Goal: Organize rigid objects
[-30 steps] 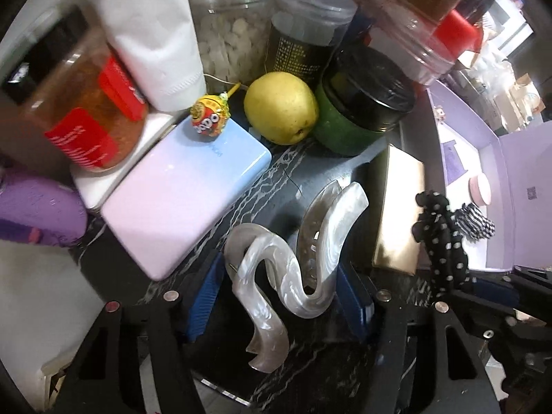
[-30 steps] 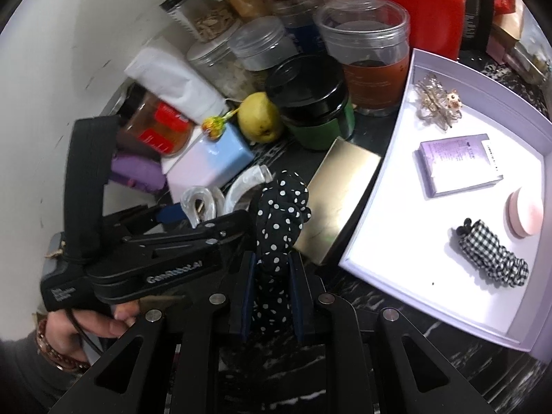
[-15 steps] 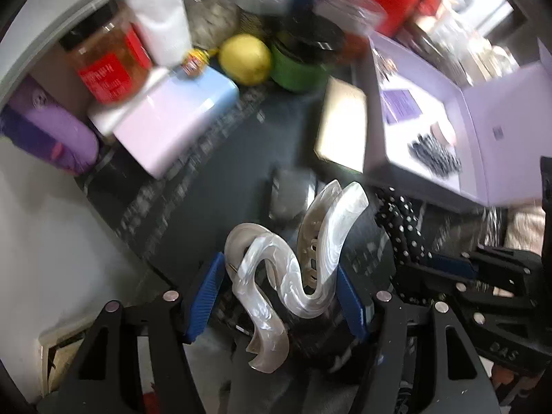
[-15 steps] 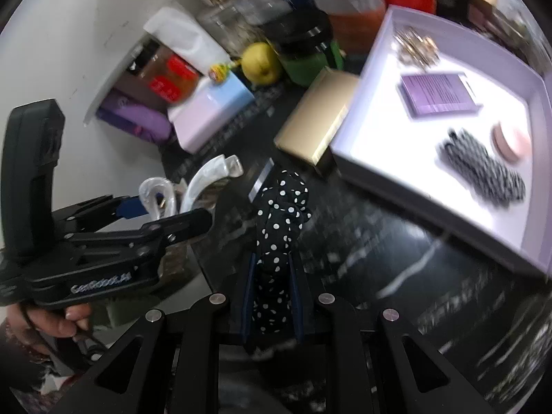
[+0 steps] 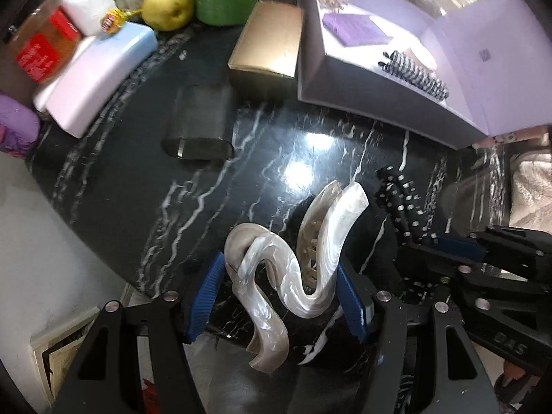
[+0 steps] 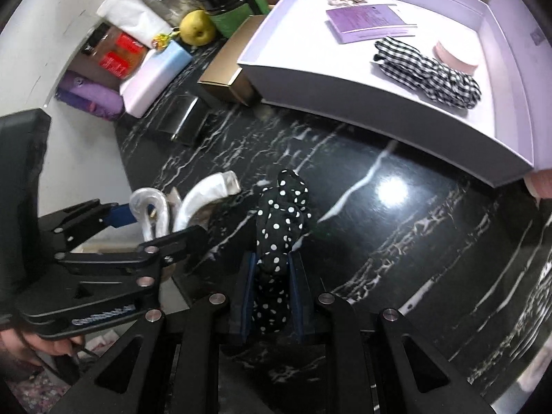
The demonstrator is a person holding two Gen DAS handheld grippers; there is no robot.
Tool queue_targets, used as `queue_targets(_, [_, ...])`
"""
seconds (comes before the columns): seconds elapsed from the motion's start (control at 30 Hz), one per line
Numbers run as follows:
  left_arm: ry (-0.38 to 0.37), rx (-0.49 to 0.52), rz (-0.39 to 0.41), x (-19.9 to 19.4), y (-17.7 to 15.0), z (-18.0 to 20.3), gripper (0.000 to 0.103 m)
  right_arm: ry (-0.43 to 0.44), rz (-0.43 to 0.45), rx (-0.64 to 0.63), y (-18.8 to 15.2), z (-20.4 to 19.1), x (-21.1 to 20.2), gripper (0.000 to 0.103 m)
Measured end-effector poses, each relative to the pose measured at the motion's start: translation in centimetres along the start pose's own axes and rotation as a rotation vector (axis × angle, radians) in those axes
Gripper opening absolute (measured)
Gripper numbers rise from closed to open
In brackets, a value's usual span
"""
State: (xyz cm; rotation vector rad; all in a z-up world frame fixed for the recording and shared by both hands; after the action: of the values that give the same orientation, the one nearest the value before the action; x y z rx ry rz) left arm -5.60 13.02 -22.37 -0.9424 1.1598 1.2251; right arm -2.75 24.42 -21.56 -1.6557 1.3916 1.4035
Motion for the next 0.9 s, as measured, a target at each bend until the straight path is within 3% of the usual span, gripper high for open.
queue_targets(0.13, [0.006,-0.017,-0.01,1.2,0.3,0.3,0.063,-0.008,0.004,0.001,0.0,0.4,-0.5,0.019])
queue_targets(0.3, [0.141,0.074,0.067,1.8,0.9,1.5,0.064,-0.011,-0.002,0.002,0.3,0.6,-0.2,0.019])
queue_targets(0.37, [0.128,0.101,0.085,1.9,1.0,2.2,0.064,-0.008,-0.004,0.003,0.4,0.7,0.0,0.019])
queue_targets(0.43, [0.116,0.119,0.093,1.8,1.2,2.6,0.056,-0.008,-0.003,0.003,0.6,0.9,0.0,0.019])
queue_targets(0.57, [0.093,0.112,0.062,1.8,1.7,2.9,0.053,-0.005,0.005,0.01,0.9,1.4,-0.3,0.019])
queue_targets(0.7, [0.055,0.07,0.014,1.6,2.3,3.2,0.053,0.003,0.016,0.023,1.2,1.7,-0.5,0.019])
queue_targets(0.9, [0.038,0.084,0.003,0.6,2.9,3.5,0.053,0.014,0.03,0.035,1.0,1.8,-1.4,0.019])
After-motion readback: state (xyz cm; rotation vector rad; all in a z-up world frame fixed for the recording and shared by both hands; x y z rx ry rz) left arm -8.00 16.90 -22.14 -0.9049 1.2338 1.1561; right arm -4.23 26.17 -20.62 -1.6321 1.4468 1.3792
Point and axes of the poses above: each gripper's, at about its wrist camera, not at the fingertips, and x roughly the way its jaws point, z to its right, y to its top, the point moved 5 cm from there along x, roughly the way its jaws point, and after that the axes turned 15 degrees about -x, right-handed, at the moved point
